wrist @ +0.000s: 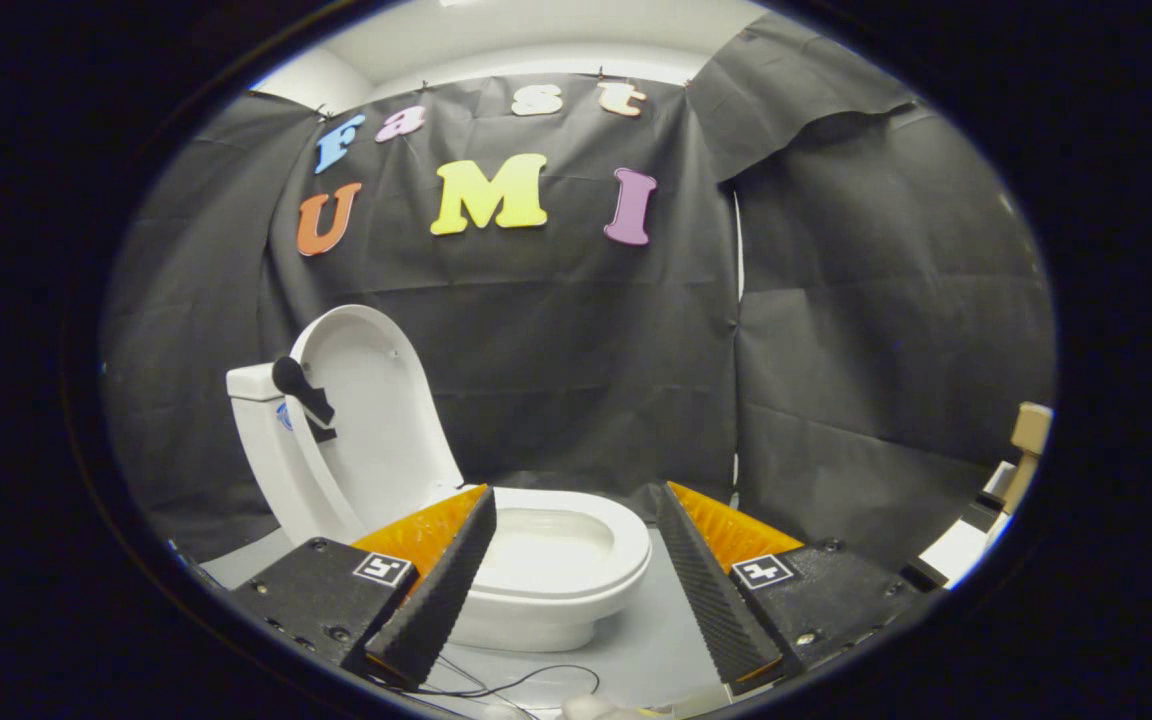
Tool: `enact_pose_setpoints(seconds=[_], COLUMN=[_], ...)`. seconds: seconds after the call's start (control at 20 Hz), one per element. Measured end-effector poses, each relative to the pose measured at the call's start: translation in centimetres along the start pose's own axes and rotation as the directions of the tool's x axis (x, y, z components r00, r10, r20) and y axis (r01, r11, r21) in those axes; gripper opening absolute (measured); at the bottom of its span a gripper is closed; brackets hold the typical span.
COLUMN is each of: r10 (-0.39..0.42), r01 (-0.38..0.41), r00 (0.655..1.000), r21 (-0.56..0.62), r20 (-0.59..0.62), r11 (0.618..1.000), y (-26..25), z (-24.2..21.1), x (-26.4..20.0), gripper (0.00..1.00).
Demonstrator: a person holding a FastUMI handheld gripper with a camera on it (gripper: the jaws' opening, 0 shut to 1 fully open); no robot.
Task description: Open the toilet lid.
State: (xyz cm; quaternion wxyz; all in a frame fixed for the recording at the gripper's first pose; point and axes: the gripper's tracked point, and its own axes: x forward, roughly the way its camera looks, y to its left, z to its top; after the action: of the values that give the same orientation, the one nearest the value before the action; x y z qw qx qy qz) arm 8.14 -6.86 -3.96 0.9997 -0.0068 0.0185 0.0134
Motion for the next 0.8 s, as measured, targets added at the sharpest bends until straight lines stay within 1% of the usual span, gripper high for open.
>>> enact_pose_setpoints(seconds=[0.8], r10=[0.008], r01=[-0.008], r00=[1.000], r21=[0.000], r20=[-0.005], r11=[1.000], y=[0.26], z=[-0.20], x=[-0.07], gripper=[1.00])
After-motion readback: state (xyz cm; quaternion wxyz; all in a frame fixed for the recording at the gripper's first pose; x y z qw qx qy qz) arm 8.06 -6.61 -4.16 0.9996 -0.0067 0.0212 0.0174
